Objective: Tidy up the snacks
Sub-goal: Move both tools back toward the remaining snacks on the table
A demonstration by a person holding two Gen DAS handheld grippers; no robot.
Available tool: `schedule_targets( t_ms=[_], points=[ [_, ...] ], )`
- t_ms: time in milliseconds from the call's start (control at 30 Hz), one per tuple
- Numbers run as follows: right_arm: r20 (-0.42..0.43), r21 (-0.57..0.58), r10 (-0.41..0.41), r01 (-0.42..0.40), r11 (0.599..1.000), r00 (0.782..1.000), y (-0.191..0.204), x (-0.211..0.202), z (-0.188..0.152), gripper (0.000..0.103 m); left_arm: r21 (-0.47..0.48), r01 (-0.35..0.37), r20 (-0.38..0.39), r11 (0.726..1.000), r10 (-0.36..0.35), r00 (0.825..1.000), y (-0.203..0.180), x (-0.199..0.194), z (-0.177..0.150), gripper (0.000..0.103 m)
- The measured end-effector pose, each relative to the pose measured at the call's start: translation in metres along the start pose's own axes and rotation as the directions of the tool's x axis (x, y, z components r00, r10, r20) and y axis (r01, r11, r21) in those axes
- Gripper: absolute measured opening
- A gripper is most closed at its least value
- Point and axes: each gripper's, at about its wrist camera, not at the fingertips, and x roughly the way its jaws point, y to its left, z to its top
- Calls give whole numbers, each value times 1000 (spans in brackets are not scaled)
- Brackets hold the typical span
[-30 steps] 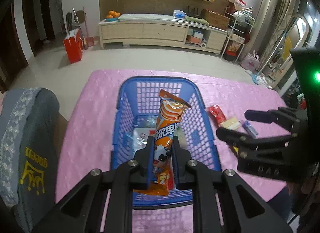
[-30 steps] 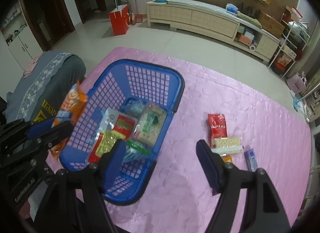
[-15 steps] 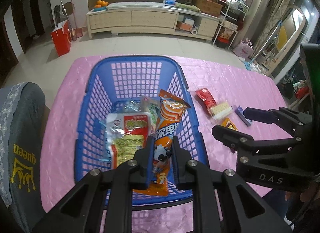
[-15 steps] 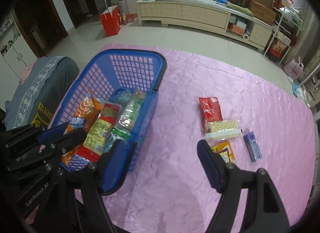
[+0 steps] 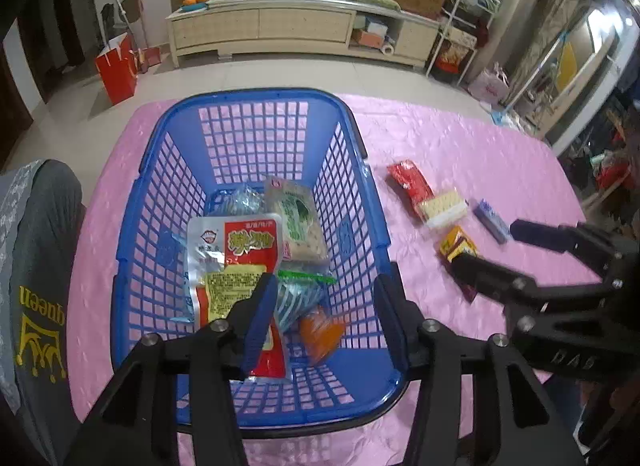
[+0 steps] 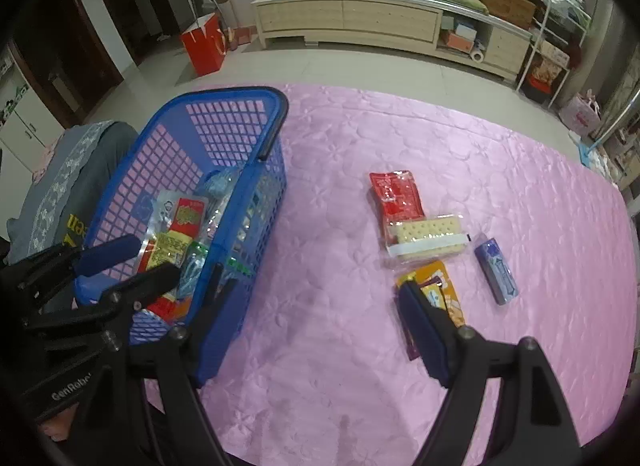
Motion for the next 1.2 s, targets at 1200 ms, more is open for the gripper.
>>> schedule_targets(
  t_ms=[1200],
  points=[
    [168, 13, -4, 1, 1000, 986, -20, -116, -53, 83, 127, -14, 186, 992, -10, 982, -69, -117, -40, 79]
  ],
)
